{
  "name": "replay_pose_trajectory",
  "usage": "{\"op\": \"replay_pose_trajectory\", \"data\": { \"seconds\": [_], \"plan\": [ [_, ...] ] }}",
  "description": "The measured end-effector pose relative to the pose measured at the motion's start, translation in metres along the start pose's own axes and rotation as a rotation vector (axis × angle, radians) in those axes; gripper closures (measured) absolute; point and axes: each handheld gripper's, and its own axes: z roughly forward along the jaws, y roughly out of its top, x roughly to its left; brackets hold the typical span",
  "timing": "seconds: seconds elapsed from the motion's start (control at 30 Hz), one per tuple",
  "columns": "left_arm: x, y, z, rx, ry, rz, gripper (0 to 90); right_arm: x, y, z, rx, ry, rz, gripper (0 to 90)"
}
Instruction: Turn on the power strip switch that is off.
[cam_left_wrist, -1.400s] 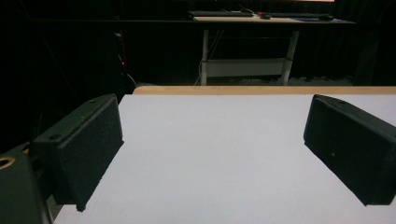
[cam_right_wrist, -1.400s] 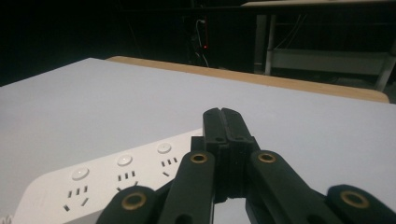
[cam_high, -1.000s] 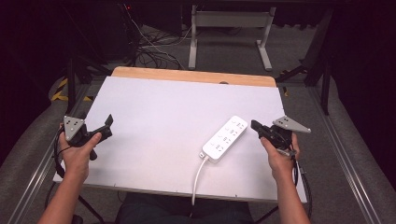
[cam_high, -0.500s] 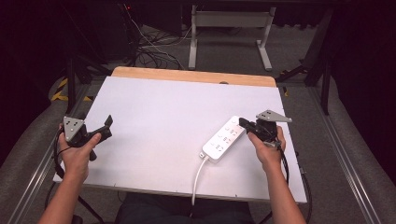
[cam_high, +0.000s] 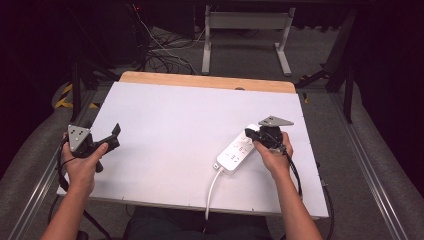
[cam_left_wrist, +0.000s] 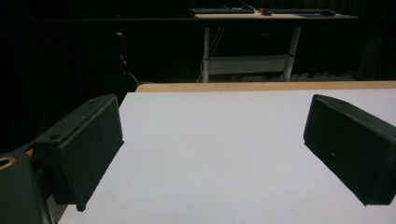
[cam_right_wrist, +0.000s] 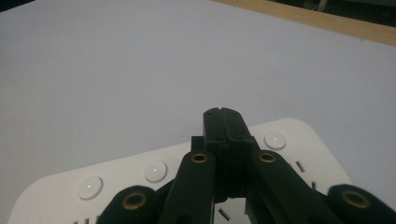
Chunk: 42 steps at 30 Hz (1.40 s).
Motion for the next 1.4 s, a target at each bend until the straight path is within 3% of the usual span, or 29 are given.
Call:
{"op": "replay_pose_trajectory", "data": {
  "seconds": [0.5, 1.03, 1.4],
  "plan": [
    [-0.001, 0.0, 0.001, 0.007, -0.006, 0.013, 5.7, 0.0, -0.006, 0.018, 0.061, -0.029, -0.022, 90.0],
    [-0.003, 0.0, 0.001, 0.005, -0.017, 0.015, 5.7, -0.003, -0.01, 0.02, 0.055, -0.021, 0.056, 90.0],
    [-0.003, 0.0, 0.0, 0.003, -0.015, 0.014, 5.9, 0.004, -0.009, 0.021, 0.063, -0.069, 0.011, 90.0]
  ]
}}
